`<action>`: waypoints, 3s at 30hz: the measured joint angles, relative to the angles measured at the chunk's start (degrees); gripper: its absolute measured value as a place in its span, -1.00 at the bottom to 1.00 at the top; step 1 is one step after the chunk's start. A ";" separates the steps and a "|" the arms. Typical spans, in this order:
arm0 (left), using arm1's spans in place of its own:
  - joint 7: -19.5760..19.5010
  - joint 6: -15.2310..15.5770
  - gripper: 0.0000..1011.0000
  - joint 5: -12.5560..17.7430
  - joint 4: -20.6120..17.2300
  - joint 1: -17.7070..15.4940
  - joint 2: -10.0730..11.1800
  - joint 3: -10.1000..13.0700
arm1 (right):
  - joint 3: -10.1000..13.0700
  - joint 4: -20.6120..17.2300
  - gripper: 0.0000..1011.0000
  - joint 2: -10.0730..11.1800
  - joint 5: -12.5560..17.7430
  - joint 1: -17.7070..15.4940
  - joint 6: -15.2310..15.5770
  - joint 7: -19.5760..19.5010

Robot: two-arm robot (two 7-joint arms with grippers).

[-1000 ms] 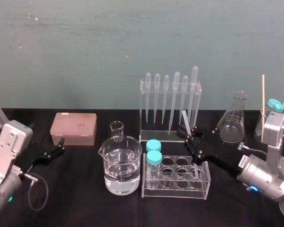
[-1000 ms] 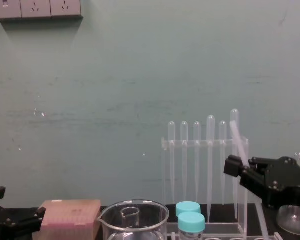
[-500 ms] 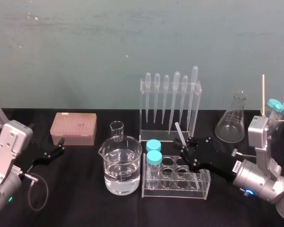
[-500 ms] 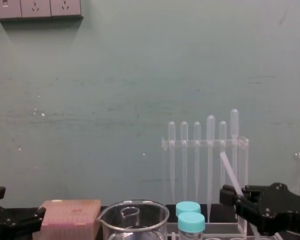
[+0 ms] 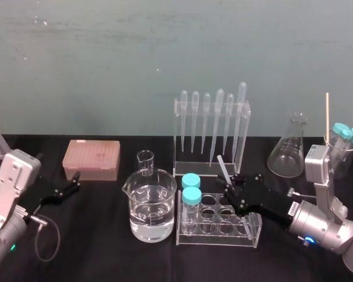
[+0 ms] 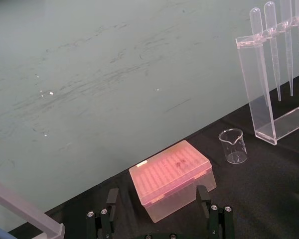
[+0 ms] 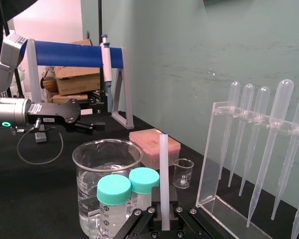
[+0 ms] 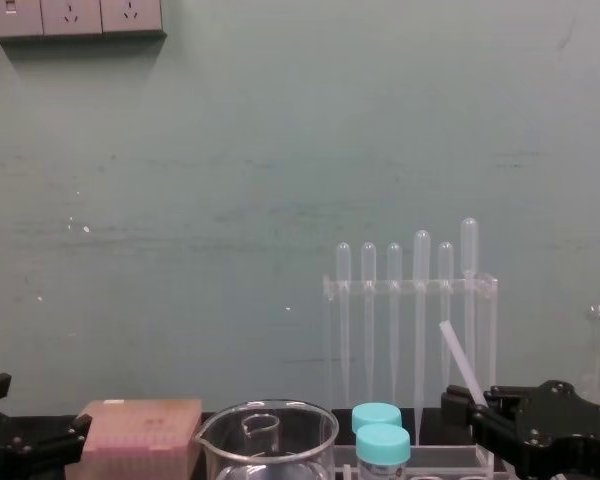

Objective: Pick up the stirring rod with one hand, then place it down.

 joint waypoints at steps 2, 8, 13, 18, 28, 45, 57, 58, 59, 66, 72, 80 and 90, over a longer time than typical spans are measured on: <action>0.00 0.00 0.98 0.00 0.00 0.00 0.00 0.00 | 0.01 -0.02 -0.87 0.01 0.01 -0.01 -0.03 0.00; 0.00 0.00 0.98 0.00 0.00 0.00 0.00 0.00 | 0.05 -0.09 -0.87 0.03 0.06 -0.03 -0.17 -0.01; 0.00 0.00 0.98 0.00 0.00 0.00 0.00 0.00 | 0.07 -0.12 -0.61 0.03 0.09 -0.06 -0.24 -0.01; 0.00 0.00 0.98 0.00 0.00 0.00 0.00 0.00 | 0.10 -0.16 -0.33 0.03 0.11 -0.08 -0.28 -0.01; 0.00 0.00 0.98 0.00 0.00 0.00 0.00 0.00 | 0.11 -0.21 0.33 0.03 0.11 -0.09 -0.34 -0.01; 0.00 0.00 0.98 0.00 0.00 0.00 0.00 0.00 | 1.26 -2.17 0.98 -0.07 1.33 -0.45 -1.86 -0.06; 0.00 0.00 0.98 0.00 0.00 0.00 0.00 0.00 | 9.21 -7.86 0.98 -1.06 2.92 -4.28 -4.54 -10.79; 0.00 0.00 0.98 0.00 0.00 0.00 0.00 0.00 | 9.21 -7.86 0.98 -1.06 2.92 -4.28 -4.54 -10.79; 0.00 0.00 0.98 0.00 0.00 0.00 0.00 0.00 | 10.22 -7.89 0.98 -1.14 2.90 -4.79 -3.10 -12.94; 0.00 0.00 0.98 0.00 0.00 0.00 0.00 0.00 | 12.40 -6.75 0.98 -0.59 2.01 -5.77 7.06 -20.51; 0.00 0.00 0.98 0.00 0.00 0.00 0.00 0.00 | 12.27 -6.00 0.98 -0.41 1.58 -5.68 11.96 -21.61; 0.00 0.00 0.98 0.00 0.00 0.00 0.00 0.00 | 12.28 -6.17 0.98 -0.42 1.62 -5.68 10.93 -21.49; 0.00 0.00 0.98 0.00 0.00 0.00 0.00 0.00 | 12.30 -6.31 0.98 -0.42 1.70 -5.68 10.39 -21.35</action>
